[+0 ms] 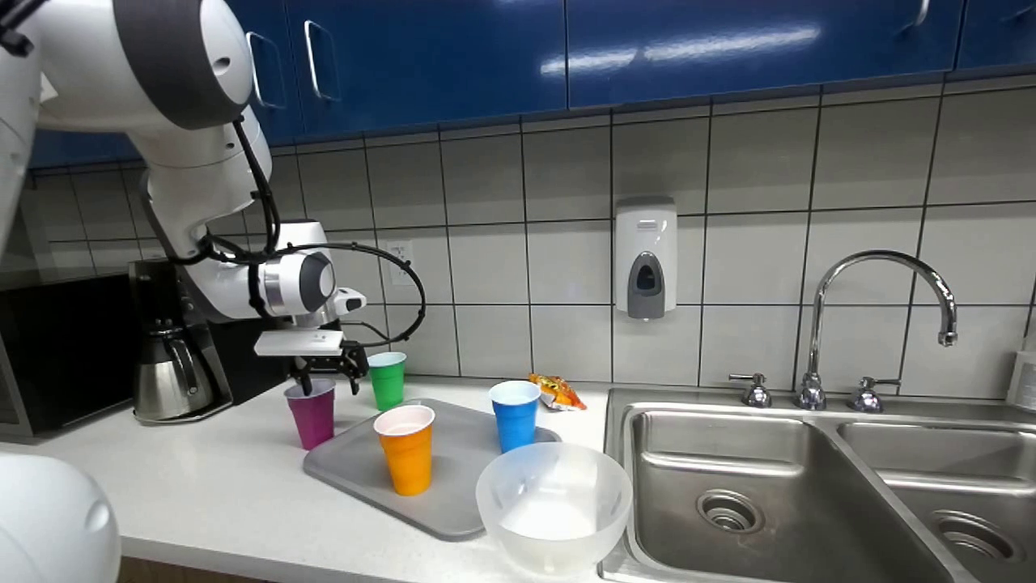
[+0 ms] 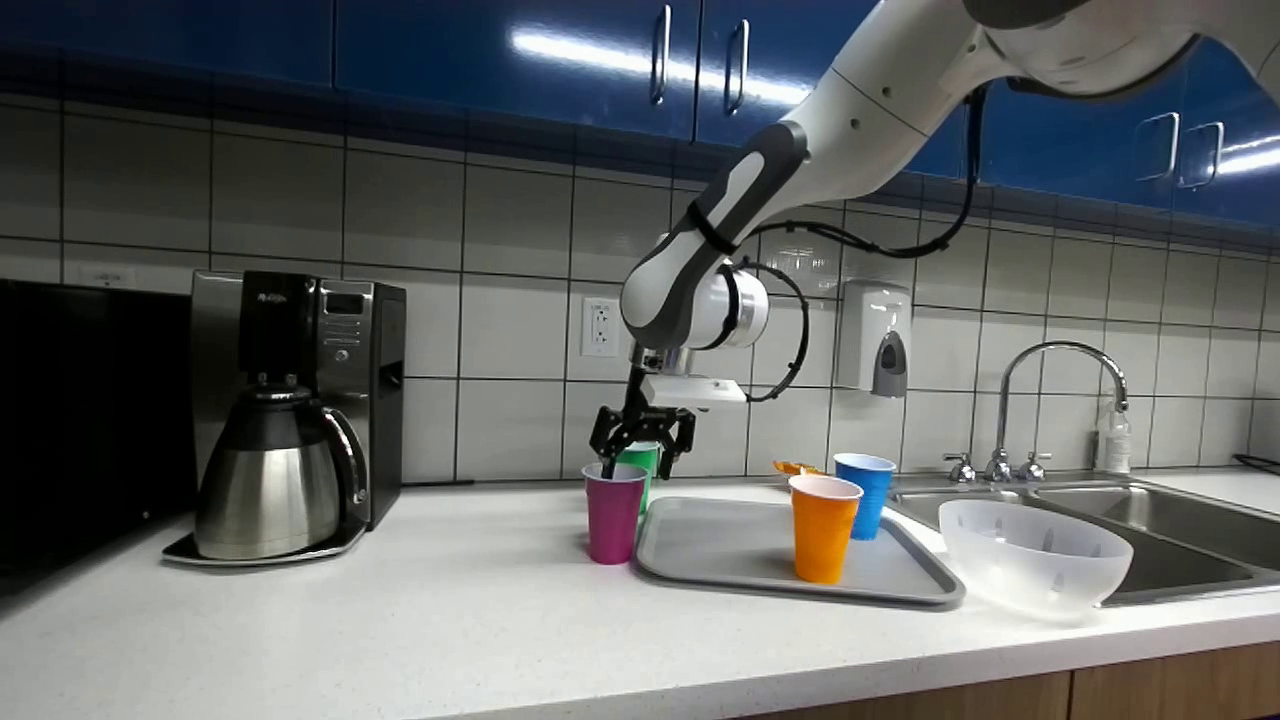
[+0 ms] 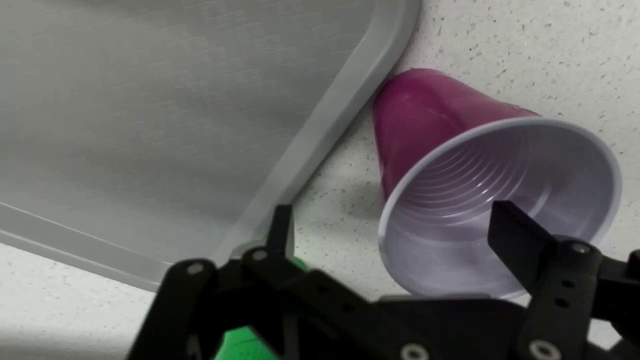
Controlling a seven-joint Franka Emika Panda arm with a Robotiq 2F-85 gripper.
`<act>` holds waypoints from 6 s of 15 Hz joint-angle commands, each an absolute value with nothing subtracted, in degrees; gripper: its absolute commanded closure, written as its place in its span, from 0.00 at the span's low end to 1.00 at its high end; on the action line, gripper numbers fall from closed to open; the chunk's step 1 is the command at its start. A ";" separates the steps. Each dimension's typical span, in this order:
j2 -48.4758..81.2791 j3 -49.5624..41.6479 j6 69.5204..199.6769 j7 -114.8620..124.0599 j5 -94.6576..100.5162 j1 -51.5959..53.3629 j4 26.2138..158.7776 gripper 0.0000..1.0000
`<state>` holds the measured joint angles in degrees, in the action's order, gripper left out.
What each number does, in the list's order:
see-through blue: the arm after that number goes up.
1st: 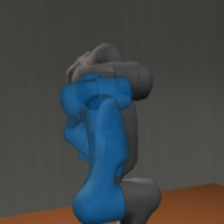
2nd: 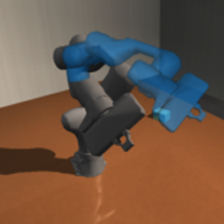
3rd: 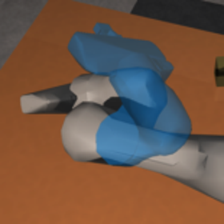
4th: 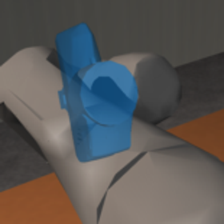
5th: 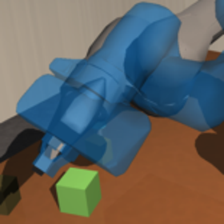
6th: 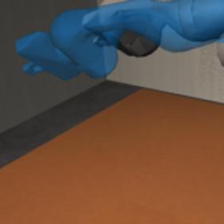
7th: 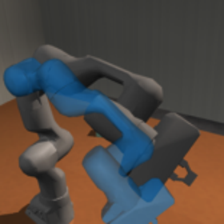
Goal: Place all the cups on the tray
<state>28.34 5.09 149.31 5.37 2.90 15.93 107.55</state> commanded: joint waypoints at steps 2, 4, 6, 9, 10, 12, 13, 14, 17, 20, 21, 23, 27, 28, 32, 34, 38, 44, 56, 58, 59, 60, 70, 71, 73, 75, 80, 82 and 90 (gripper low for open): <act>30.26 4.57 146.96 6.71 4.59 16.27 104.70 0.26; 30.46 4.64 146.92 6.56 4.47 16.23 104.65 0.42; 30.65 4.66 146.90 6.41 4.55 16.29 104.53 0.58; 30.43 4.78 146.98 6.32 4.49 16.32 104.62 0.80; 30.16 5.09 146.99 5.89 4.23 16.14 104.91 0.89; 29.88 5.37 147.05 5.57 3.93 15.99 105.19 1.00; 29.84 5.46 147.01 5.54 3.85 15.98 105.25 1.00; 29.73 5.45 147.00 5.66 3.93 16.06 105.37 1.00; 29.12 6.18 146.97 5.15 3.39 15.75 105.72 0.99; 28.07 6.63 147.04 4.84 3.02 15.49 106.28 0.99; 27.42 6.91 146.85 4.61 2.72 15.27 106.54 0.99; 26.14 7.52 146.70 4.05 2.07 14.79 106.95 0.99; 22.90 7.86 146.31 3.11 1.74 13.97 108.51 0.99; 22.30 8.00 145.93 2.82 1.41 13.60 108.89 0.99; 20.06 7.54 145.20 2.19 1.39 12.16 111.37 0.99; 19.23 7.41 144.67 1.67 1.37 11.24 112.82 0.99; 18.48 6.85 143.94 1.15 2.01 9.92 115.55 0.99; 19.02 5.58 144.39 2.23 3.29 9.71 117.41 0.99; 18.96 5.29 144.01 2.07 2.99 9.59 118.60 0.98; 19.03 5.21 143.45 2.24 3.14 9.68 118.50 0.69; 19.04 5.19 143.35 2.25 3.21 9.72 118.49 0.64; 19.07 5.16 143.27 2.36 3.30 9.78 118.45 0.55; 17.29 5.06 142.54 0.31 3.35 9.02 119.13 0.00; 16.88 5.30 142.29 -0.63 2.94 8.69 119.27 0.00; 16.00 5.36 141.65 -1.62 2.83 8.37 119.45 0.00; 14.81 5.51 141.44 -3.12 2.86 8.05 119.91 0.00; 13.04 5.38 141.88 -4.19 2.77 7.80 119.69 0.00; 12.68 5.31 141.90 -4.02 2.56 7.66 119.24 0.00; 14.57 4.82 143.70 -1.82 3.81 8.13 116.97 0.00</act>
